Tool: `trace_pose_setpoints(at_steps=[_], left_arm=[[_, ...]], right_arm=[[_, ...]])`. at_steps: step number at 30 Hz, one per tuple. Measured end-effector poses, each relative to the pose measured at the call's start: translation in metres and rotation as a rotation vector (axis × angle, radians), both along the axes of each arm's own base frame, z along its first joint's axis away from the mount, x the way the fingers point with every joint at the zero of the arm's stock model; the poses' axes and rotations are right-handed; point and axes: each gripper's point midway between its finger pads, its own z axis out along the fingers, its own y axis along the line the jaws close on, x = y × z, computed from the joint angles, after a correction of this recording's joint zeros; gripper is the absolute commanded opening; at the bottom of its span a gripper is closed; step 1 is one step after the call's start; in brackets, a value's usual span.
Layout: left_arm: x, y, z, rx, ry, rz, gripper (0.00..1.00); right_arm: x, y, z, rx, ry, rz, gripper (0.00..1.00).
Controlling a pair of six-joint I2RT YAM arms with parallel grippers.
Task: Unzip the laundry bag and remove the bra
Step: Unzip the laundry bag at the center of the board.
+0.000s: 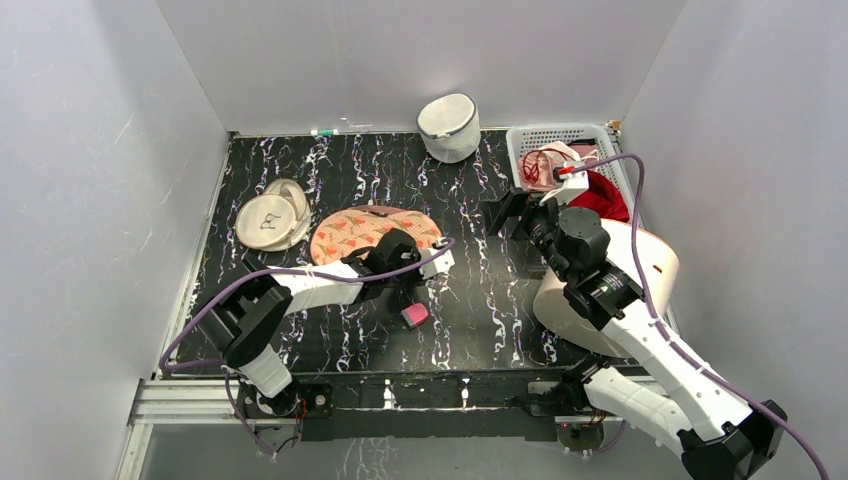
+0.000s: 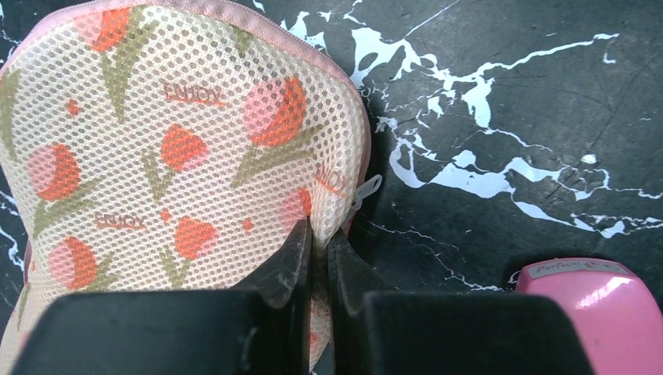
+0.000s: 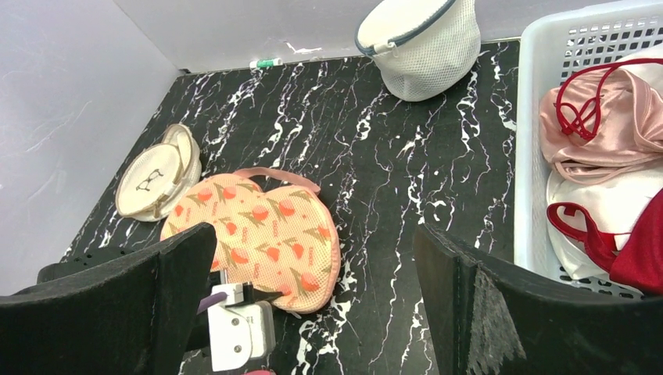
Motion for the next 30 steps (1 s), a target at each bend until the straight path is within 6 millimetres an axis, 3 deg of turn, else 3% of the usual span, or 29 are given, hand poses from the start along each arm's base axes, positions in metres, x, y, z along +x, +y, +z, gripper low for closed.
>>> trace_pose_setpoints(at_steps=[6,16,22,27,30], left_arm=[[0.004,0.004,0.008,-0.004,-0.016,0.043,0.0],[0.01,0.008,0.054,-0.108,-0.073,0.153,0.0],[0.013,0.01,0.077,-0.171,-0.108,0.202,0.0],[0.014,0.012,0.085,-0.202,-0.11,0.243,0.0],[0.013,0.013,0.089,-0.219,-0.11,0.258,0.0]], right_arm=[[0.001,0.002,-0.01,-0.019,0.033,0.007,0.98],[0.004,0.022,-0.058,-0.084,0.182,0.089,0.98],[-0.002,0.03,-0.079,-0.095,0.24,0.142,0.85],[-0.008,0.057,-0.102,-0.085,0.303,0.288,0.7],[-0.011,0.078,-0.119,-0.071,0.352,0.396,0.54]])
